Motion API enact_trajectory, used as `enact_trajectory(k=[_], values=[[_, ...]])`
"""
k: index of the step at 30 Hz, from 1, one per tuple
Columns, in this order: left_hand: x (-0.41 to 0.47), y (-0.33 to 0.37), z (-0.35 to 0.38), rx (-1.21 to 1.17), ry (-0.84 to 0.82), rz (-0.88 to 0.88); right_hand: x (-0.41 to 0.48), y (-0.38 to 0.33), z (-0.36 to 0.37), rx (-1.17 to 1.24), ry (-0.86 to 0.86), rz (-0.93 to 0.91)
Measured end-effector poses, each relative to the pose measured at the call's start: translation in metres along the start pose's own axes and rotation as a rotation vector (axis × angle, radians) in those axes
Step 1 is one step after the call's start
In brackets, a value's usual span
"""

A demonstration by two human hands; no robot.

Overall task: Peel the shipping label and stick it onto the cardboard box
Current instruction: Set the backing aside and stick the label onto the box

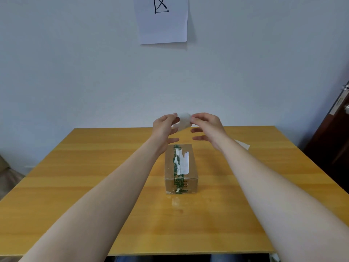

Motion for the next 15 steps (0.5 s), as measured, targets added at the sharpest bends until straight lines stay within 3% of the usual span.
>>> enact_trajectory(k=[6,11,15], values=[[-0.007,0.001,0.004,0.080,-0.072,0.009,-0.002,-0.013,0.030,-0.198,-0.041,-0.097],[-0.010,0.002,0.001,0.129,-0.116,0.004,0.003,-0.010,0.024,-0.135,0.044,-0.071],[-0.010,-0.008,-0.013,0.103,-0.045,-0.036,0.005,0.002,0.012,-0.076,0.098,0.012]])
Point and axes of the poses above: each hand's wrist, its own x-axis towards the middle knuckle, its own z-axis out of the palm, y = z × x, the point moved 9 cm from there along x, towards the middle knuckle, and after that the axes turned 5 degrees about -y, right-handed, at the moved point
